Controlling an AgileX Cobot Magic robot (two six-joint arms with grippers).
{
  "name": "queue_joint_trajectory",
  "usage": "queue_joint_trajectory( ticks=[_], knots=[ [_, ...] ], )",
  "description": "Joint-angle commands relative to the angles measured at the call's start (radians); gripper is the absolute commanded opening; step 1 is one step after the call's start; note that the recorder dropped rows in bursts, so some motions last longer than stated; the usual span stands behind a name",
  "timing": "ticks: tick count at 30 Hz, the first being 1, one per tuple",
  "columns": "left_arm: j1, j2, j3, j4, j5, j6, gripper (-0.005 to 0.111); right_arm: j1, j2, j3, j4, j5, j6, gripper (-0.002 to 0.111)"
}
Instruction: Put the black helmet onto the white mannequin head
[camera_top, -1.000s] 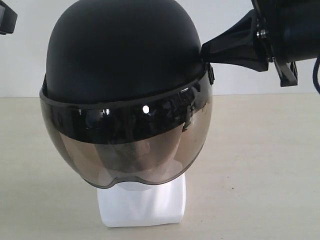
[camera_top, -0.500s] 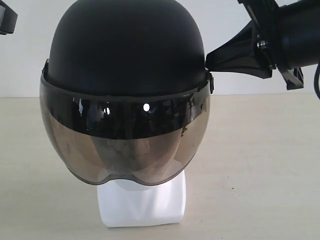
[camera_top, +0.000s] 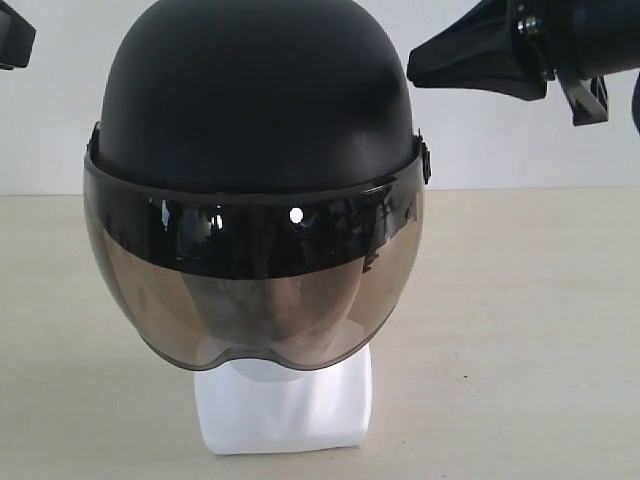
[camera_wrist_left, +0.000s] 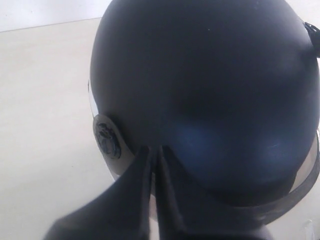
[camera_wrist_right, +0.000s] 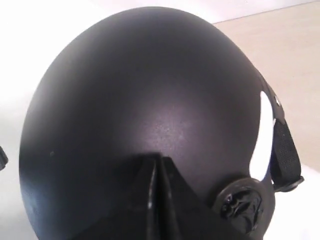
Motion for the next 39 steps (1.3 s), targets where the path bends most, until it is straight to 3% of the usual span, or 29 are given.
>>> queue_joint_trajectory(
  ticks=[1,9,13,19,28,34,39],
  knots=[
    [-0.004,-0.006,-0.007,-0.008,0.008,0.007,0.004,-0.030,0.000,-0.018,-0.026,0.029,0.010,0.001],
    [-0.004,-0.117,-0.007,-0.001,0.024,0.007,0.004,-0.170,-0.149,-0.018,-0.251,0.136,0.014,0.001],
    [-0.004,-0.211,0.008,-0.001,0.011,0.007,0.004,-0.164,-0.346,-0.005,-0.461,0.091,0.036,0.001],
    [-0.004,-0.354,0.113,-0.055,-0.112,0.002,0.004,-0.164,-0.591,0.066,-0.640,0.027,0.036,0.001],
    [-0.004,-0.562,0.327,-0.167,-0.182,-0.045,0.004,-0.068,-0.759,0.099,-0.637,0.068,0.048,0.001],
    [-0.004,-0.643,0.375,-0.179,-0.081,-0.068,0.004,-0.058,-0.809,0.099,-0.606,0.068,0.050,0.001],
    [-0.004,-0.674,0.375,-0.202,-0.096,-0.068,0.004,-0.058,-0.815,0.099,-0.604,0.068,0.053,0.001]
  ],
)
